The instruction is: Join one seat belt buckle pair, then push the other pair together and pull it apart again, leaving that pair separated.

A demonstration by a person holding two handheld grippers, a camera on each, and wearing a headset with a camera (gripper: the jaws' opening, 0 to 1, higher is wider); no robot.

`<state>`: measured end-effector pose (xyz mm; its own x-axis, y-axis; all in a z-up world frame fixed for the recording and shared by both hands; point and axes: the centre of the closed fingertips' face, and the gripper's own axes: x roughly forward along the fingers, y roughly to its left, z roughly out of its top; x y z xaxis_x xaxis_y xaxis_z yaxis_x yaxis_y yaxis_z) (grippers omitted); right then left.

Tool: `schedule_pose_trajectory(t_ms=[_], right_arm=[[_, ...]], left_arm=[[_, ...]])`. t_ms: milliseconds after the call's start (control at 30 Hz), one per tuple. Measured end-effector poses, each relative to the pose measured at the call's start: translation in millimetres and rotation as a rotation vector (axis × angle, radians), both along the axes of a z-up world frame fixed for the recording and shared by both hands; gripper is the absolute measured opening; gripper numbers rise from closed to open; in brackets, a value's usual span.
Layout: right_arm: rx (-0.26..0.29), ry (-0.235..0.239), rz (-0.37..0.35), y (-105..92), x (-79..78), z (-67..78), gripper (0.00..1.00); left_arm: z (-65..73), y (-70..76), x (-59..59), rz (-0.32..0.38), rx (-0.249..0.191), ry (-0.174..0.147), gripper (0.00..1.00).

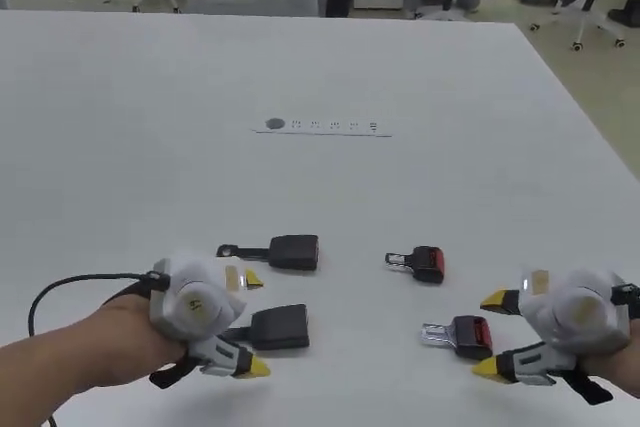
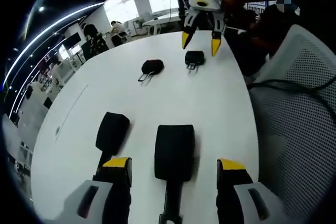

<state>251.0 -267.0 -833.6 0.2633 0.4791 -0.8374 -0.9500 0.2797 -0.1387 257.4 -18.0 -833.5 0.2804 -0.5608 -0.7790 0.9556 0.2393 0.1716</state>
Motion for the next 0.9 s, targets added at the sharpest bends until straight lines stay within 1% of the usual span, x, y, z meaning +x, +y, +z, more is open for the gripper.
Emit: schedule_pose_trajectory(t_ms=[67,133,200,233,267,333,467,500,533,567,633,667,700,767,833,867,900], right_arm=[[-0.008,0.015,0.006,-2.2,1.7,-3.9,0.49],[-0.014,0.019,0.012,-3.9,4.0,-5.9,0.47],[-0.018,0.032,0.015,-5.2,4.6,-7.8,0.46],[-0.020,0.044,0.021,-5.3,3.5,-9.2,0.46],[-0.020,0.051,0.023,-5.4,3.5,-10.3,0.45],[-0.031,0.055,0.032,-5.0,3.7,-12.9,0.45],[-0.026,0.047,0.038,0.0,10.2,-15.2,0.47],[-0.019,0.050,0.037,1.8,11.4,-15.1,0.46],[-0.019,0.057,0.043,3.5,11.2,-16.0,0.43],[-0.027,0.062,0.050,3.6,10.4,-17.4,0.40],[-0.058,0.061,0.059,0.5,11.9,-21.9,0.37],[-0.064,0.070,0.061,0.2,10.7,-23.1,0.36],[-0.065,0.074,0.065,0.1,10.0,-23.1,0.35],[-0.070,0.083,0.074,-0.3,9.0,-22.6,0.35],[-0.083,0.087,0.087,-0.6,9.0,-23.2,0.34],[-0.088,0.087,0.091,-1.2,9.0,-23.5,0.34],[-0.098,0.088,0.101,-1.5,9.0,-24.1,0.34]], left_arm=[[-4.2,0.0,0.0,-0.014,0.015,0.012,0.61],[-7.2,0.1,0.5,-0.021,0.025,0.018,0.57],[-9.0,-1.1,0.2,-0.025,0.021,0.033,0.53],[-9.7,-1.1,0.3,-0.029,0.024,0.033,0.51],[-10.8,-1.0,1.2,-0.036,0.030,0.023,0.50],[-11.0,-1.9,0.9,-0.050,0.028,0.020,0.49],[-12.6,-2.9,-0.2,-0.079,0.025,0.032,0.44],[-15.0,-0.3,0.3,-0.095,0.040,0.036,0.43],[-15.7,1.1,1.2,-0.100,0.045,0.033,0.41],[-15.9,1.8,1.7,-0.104,0.050,0.030,0.39],[-18.6,4.6,0.6,-0.111,0.060,0.038,0.33],[-19.6,5.9,0.6,-0.116,0.061,0.026,0.33],[-18.5,4.8,1.4,-0.114,0.050,0.026,0.33],[-18.4,4.4,0.7,-0.125,0.047,0.021,0.33],[-18.6,4.1,0.9,-0.135,0.047,0.018,0.32],[-18.9,4.1,1.0,-0.134,0.048,0.022,0.32],[-19.2,3.8,1.0,-0.150,0.055,0.020,0.32]])
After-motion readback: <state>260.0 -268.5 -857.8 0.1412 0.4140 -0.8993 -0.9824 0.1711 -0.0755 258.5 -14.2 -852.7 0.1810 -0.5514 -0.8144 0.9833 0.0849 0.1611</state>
